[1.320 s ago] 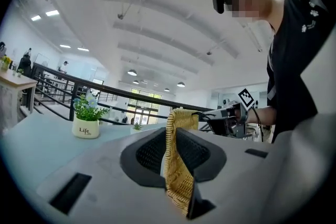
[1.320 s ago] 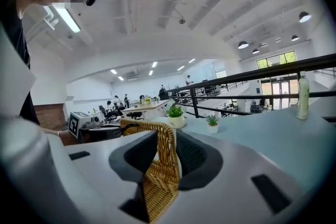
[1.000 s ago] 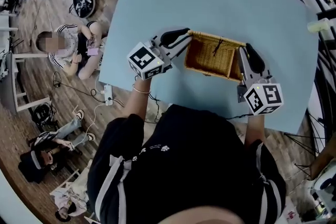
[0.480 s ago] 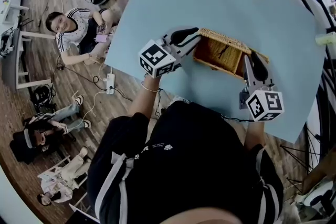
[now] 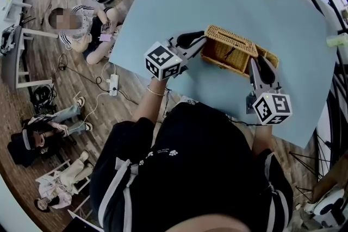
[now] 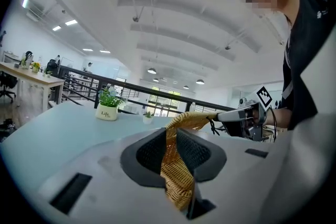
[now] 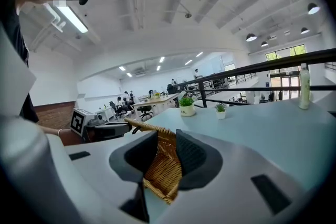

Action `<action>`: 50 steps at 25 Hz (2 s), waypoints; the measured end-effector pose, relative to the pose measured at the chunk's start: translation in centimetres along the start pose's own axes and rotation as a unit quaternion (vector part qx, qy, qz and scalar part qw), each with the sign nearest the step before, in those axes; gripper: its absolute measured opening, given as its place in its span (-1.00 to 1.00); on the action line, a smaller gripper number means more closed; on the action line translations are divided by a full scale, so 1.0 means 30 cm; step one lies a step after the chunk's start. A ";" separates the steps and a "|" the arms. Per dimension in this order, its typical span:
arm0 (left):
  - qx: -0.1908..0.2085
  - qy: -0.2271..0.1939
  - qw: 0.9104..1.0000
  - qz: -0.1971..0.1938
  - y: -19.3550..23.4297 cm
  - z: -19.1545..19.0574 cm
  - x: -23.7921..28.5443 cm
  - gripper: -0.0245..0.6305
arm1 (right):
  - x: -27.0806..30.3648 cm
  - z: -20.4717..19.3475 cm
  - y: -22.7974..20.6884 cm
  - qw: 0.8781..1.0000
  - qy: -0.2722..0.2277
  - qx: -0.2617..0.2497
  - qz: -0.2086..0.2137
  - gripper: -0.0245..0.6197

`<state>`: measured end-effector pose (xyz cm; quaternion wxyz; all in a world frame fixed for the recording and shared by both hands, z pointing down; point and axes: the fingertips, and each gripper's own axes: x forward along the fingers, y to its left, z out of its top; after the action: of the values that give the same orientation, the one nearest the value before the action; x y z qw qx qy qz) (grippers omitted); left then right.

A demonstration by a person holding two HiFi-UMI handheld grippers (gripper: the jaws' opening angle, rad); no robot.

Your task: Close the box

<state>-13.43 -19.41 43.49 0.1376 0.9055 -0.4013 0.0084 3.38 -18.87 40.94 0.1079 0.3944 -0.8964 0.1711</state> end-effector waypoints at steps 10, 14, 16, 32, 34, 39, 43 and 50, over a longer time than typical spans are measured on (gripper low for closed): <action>-0.012 0.008 1.000 0.017 -0.016 -0.043 -0.023 -0.73 | -0.010 -0.058 0.020 1.000 0.010 0.008 0.018 -0.59; -0.024 0.011 0.999 0.025 -0.042 -0.071 -0.043 -0.73 | -0.032 -0.090 0.032 0.999 0.019 0.012 0.026 -0.60; -0.024 0.017 0.999 0.026 -0.052 -0.083 -0.045 -0.73 | -0.041 -0.099 0.033 0.999 0.020 0.015 0.029 -0.60; -0.063 0.039 0.996 0.046 -0.077 -0.193 -0.056 -0.73 | -0.061 -0.182 0.037 0.998 0.043 0.036 0.037 -0.60; -0.064 0.043 0.996 0.045 -0.079 -0.202 -0.053 -0.73 | -0.059 -0.189 0.035 0.998 0.045 0.037 0.034 -0.60; -0.070 0.047 0.995 0.048 -0.074 -0.221 -0.069 -0.73 | -0.051 -0.210 0.046 0.997 0.052 0.041 0.030 -0.61; -0.075 0.050 0.995 0.050 -0.074 -0.230 -0.062 -0.73 | -0.050 -0.214 0.040 0.997 0.055 0.041 0.025 -0.61; -0.083 0.065 0.993 0.053 -0.069 -0.283 -0.071 -0.73 | -0.041 -0.254 0.055 0.997 0.059 0.044 0.024 -0.63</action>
<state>-12.56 -14.37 50.90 0.2373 0.8661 -0.4381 0.0412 3.42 -14.01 47.15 0.1387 0.3666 -0.8892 0.2359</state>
